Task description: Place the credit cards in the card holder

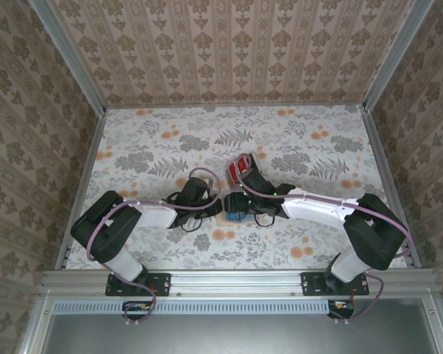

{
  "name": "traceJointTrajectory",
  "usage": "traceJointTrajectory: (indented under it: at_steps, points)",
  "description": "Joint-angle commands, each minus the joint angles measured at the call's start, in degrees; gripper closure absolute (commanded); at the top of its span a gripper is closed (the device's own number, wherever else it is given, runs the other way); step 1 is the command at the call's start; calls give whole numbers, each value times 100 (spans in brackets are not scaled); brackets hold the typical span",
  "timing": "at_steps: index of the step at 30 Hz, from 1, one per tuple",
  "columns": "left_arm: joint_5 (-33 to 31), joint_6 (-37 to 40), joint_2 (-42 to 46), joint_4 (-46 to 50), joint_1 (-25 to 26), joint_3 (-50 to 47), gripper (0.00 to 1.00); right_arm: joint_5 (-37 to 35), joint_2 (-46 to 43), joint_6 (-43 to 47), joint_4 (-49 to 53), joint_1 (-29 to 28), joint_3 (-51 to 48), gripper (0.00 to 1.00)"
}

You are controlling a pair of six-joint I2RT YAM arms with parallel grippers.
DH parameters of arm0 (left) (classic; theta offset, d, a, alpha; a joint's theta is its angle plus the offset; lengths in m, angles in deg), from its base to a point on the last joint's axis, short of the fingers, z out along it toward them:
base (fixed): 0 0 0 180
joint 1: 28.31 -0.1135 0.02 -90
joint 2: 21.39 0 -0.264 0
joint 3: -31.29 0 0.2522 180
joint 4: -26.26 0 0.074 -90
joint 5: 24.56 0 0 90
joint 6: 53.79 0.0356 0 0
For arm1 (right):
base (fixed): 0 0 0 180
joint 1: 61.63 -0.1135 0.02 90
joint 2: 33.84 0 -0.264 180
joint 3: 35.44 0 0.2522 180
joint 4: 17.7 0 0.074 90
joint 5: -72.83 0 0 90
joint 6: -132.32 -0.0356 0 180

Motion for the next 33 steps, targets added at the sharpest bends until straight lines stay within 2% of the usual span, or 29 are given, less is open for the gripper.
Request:
traceJointTrajectory:
  at_steps: [1,4,10,14,18,21,24,31,33]
  points:
    - [40,-2,-17,258,100,-90,100,168,104,75,-118,-44,191,26]
    - [-22,24,81,337,94,-116,97,148,82,64,-162,-40,169,26]
    - [-122,241,538,941,-27,-90,72,-112,201,144,52,-22,196,26]
    - [-461,451,1164,1602,-167,-133,66,-181,293,104,15,13,55,26]
    - [-714,556,1737,2112,-320,-214,64,-176,270,34,-80,120,-162,26]
    - [-726,560,1919,2094,-380,-283,64,-197,179,21,-101,197,-314,26]
    - [-568,556,1776,2034,-383,-187,64,-355,30,85,103,308,-390,26]
    - [-287,567,1206,1762,-376,41,65,-1561,-601,537,1325,365,-347,26]
    - [-209,580,1058,1728,-374,118,65,-1689,-832,624,1547,366,-312,26]
